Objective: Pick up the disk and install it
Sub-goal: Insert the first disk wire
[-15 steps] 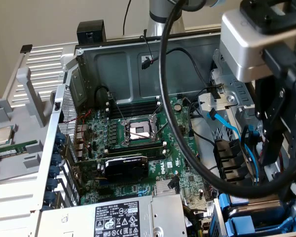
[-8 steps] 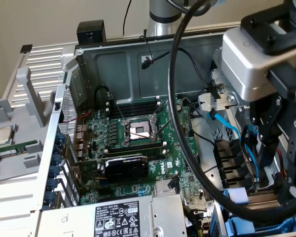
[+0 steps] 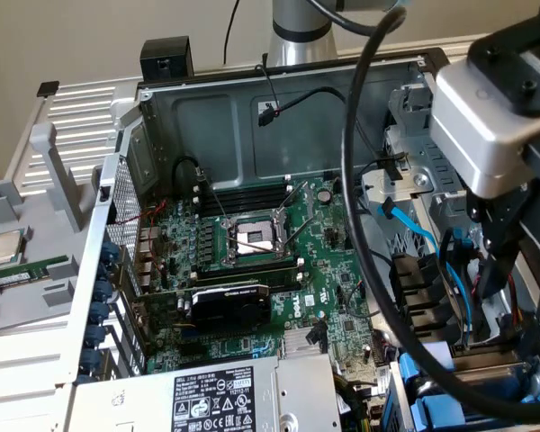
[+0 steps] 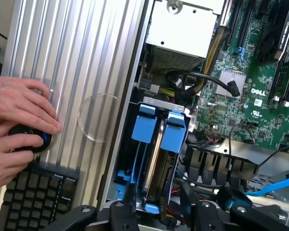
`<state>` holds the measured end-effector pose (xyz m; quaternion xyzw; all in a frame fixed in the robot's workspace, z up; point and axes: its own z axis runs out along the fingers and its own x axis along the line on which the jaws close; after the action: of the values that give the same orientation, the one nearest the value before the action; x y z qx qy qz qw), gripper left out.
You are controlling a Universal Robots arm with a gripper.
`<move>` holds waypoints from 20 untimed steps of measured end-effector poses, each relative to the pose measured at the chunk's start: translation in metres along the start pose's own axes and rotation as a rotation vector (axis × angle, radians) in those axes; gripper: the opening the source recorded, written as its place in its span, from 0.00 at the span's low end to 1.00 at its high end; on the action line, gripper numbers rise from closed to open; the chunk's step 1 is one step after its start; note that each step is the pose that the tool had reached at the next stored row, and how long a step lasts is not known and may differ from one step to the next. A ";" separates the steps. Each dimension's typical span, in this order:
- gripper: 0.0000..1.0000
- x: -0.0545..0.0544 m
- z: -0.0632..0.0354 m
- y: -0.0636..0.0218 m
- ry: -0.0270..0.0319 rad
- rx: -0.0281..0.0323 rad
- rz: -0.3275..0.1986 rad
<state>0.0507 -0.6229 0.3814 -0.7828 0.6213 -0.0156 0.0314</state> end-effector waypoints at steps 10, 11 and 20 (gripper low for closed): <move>0.49 0.016 0.0017 -0.0079 -0.0628 -0.0273 0.005; 0.49 0.017 0.0018 -0.0089 -0.0669 -0.0298 0.005; 0.49 0.030 0.0070 -0.0208 -0.1039 -0.0415 0.008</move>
<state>0.0782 -0.6472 0.3754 -0.7806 0.6221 0.0381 0.0475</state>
